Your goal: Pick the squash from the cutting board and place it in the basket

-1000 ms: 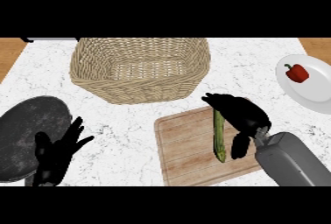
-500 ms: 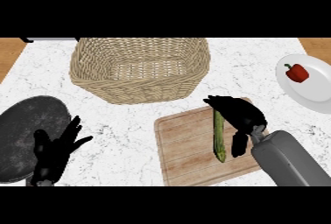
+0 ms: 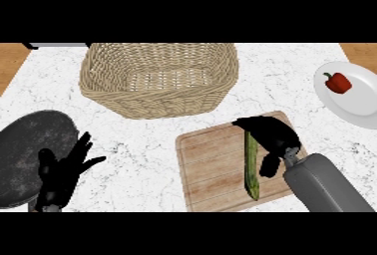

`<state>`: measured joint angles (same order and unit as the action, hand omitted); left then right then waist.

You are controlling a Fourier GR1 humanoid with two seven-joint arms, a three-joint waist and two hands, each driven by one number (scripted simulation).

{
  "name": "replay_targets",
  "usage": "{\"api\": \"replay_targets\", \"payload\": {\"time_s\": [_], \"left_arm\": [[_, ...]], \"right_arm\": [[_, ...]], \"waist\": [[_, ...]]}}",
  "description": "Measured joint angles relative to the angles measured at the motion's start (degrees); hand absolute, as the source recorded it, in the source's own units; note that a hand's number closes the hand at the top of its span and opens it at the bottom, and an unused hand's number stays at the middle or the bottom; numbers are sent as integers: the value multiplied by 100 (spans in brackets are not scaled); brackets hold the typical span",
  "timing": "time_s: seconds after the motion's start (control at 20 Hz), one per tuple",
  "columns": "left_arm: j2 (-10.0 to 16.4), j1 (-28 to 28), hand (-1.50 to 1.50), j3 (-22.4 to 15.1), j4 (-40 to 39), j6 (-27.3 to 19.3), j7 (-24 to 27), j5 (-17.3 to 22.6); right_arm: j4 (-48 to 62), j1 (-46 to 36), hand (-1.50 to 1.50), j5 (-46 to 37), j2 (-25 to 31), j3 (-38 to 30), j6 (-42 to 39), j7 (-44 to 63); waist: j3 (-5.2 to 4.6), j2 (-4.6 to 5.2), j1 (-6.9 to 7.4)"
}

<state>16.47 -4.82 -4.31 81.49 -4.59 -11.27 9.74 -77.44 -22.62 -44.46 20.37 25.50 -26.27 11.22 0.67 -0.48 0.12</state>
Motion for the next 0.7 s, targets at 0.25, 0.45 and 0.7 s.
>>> {"api": "replay_targets", "payload": {"time_s": [0.25,0.45,0.7], "left_arm": [[-62,-105,0,-28,181,-17,-116,-30],[-52,-92,0,7,209,57,-189,-20],[-75,-138,0,15,288,75,-219,-71]], "right_arm": [[70,-48,150,-406,-10,206,275,-336],[320,-139,150,-726,-25,271,547,-619],[282,-213,150,-1129,-538,450,567,-135]], "waist": [[-8,3,13],[-19,3,20],[-45,-14,25]]}}
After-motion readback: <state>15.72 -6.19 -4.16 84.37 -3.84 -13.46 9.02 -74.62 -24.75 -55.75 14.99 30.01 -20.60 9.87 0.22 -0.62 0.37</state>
